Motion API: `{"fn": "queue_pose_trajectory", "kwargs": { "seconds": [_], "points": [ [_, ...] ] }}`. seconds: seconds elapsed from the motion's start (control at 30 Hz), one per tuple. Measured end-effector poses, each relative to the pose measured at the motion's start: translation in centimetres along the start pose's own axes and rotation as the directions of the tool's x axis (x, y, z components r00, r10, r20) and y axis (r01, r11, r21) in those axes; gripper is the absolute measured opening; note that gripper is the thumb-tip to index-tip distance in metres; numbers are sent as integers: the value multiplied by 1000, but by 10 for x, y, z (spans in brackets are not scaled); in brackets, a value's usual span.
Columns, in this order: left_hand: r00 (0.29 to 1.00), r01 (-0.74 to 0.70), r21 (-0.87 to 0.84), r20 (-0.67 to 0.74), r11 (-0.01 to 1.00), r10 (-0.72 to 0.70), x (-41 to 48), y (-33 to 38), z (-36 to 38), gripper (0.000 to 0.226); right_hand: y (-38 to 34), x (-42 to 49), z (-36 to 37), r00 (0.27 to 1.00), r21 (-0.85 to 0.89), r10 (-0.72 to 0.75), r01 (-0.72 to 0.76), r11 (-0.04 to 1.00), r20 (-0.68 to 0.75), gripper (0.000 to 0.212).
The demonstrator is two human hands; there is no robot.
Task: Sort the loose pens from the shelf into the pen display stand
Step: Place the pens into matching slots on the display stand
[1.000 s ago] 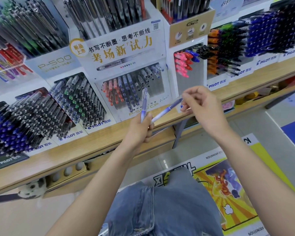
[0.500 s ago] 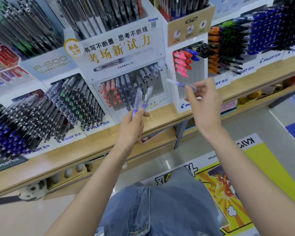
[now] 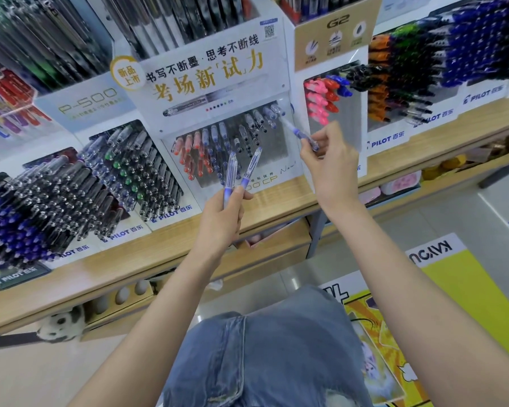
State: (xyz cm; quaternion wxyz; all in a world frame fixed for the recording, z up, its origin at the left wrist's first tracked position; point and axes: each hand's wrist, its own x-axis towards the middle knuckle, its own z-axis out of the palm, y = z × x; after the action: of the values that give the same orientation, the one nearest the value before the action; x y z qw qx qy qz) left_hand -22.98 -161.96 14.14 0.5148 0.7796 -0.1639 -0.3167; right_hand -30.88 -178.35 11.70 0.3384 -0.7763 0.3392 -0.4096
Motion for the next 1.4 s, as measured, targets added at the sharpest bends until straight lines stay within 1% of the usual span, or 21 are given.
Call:
{"fn": "queue_pose_trajectory", "kwargs": {
  "seconds": [0.1,0.3,0.47,0.6,0.93,1.03,1.13,1.3,1.4],
  "points": [
    [1000,9,0,4,1000,-9,1,0,3,27,5,1,-4,1000,17,10,-10,1000,6,12],
    [1000,2,0,18,1000,-2,1,4,10,27,3,0,-1,999,30,-40,39,999,37,13],
    [1000,0,10,15,1000,0,2,5,11,28,2,6,7,998,17,-63,63,998,-1,14],
    [1000,7,10,17,1000,-7,1,5,11,27,-6,13,10,994,-1,-108,108,994,9,13],
    [1000,-2,30,19,1000,1,0,7,8,28,10,7,14,997,-33,-29,31,999,66,12],
    [1000,-3,48,25,999,2,0,7,8,28,6,16,22,997,-32,-43,45,998,58,12],
    [1000,-7,55,28,998,5,0,8,7,28,2,27,32,995,-88,-71,77,993,71,13],
    [1000,-22,57,21,998,21,1,9,1,28,0,37,44,991,-138,-25,43,989,129,17],
    [1000,-27,50,9,998,26,2,9,-2,27,2,28,43,995,-87,-21,30,996,100,21]
  ]
}}
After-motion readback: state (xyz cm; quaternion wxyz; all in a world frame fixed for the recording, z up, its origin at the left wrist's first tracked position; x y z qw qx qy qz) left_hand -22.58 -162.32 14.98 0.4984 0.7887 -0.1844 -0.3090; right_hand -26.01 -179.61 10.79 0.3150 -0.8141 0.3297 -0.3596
